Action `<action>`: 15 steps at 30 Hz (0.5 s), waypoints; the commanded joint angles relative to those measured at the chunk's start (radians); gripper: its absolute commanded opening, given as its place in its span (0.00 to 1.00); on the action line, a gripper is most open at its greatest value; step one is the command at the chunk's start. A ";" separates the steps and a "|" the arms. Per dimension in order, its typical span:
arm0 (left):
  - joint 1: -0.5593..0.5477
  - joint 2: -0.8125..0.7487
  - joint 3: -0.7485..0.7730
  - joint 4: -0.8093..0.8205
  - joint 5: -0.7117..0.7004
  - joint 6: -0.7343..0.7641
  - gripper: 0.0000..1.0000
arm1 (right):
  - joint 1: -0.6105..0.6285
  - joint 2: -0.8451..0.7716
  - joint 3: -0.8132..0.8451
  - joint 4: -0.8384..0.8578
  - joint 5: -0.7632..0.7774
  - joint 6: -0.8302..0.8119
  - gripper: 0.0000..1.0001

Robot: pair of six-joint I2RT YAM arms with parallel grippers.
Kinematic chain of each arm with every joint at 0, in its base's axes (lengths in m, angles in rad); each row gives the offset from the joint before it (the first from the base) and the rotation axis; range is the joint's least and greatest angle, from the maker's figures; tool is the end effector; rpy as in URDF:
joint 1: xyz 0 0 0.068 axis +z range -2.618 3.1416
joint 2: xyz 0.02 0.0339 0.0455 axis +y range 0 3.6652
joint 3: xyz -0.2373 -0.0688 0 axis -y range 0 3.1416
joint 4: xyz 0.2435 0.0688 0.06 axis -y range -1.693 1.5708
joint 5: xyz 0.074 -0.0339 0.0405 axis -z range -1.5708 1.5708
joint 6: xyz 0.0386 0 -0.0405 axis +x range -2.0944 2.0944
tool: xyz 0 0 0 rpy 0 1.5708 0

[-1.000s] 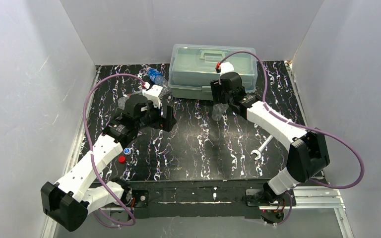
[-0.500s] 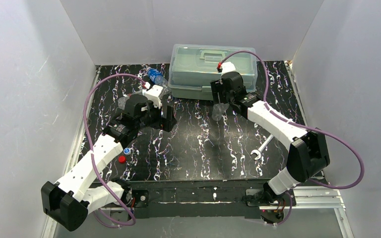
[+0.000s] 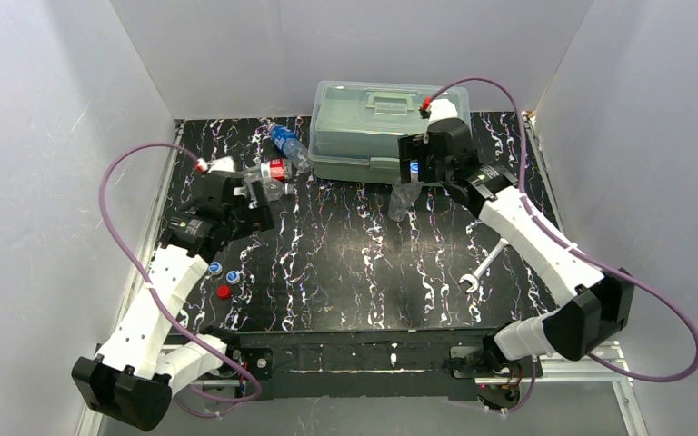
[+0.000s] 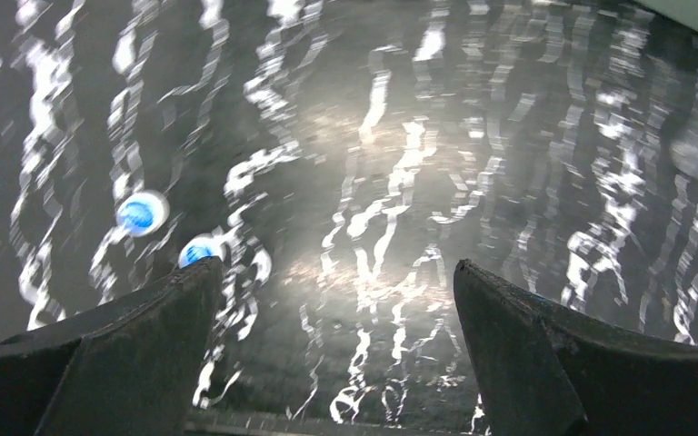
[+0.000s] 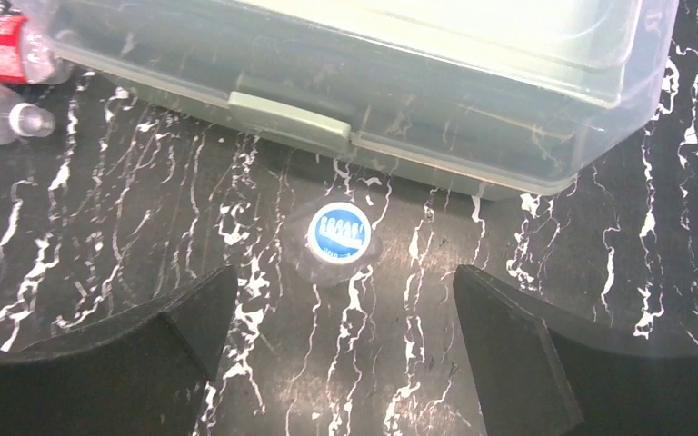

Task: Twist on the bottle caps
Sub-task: Place the plastic bottle at the center of the board.

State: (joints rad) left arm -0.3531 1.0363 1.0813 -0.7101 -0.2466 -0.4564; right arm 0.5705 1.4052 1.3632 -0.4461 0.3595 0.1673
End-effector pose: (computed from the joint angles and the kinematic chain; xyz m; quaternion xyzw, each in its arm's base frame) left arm 0.2166 -0.0698 0.3198 -0.0998 0.8884 -0.0693 0.4427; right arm 0.2800 0.1635 0.3456 -0.0786 0.8446 0.0399 0.5281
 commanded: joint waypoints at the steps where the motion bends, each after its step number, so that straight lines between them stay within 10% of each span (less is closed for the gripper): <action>1: 0.102 -0.016 -0.008 -0.264 -0.123 -0.167 0.98 | -0.003 -0.065 0.063 -0.103 -0.084 0.059 0.98; 15: 0.267 0.302 0.078 0.144 0.018 -0.371 0.98 | -0.003 -0.171 0.016 -0.109 -0.251 0.072 0.98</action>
State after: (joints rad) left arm -0.1005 1.2221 1.0462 -0.7414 -0.2302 -0.7120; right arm 0.5705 1.2762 1.3846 -0.5758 0.1558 0.2333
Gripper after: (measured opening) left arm 0.982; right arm 0.983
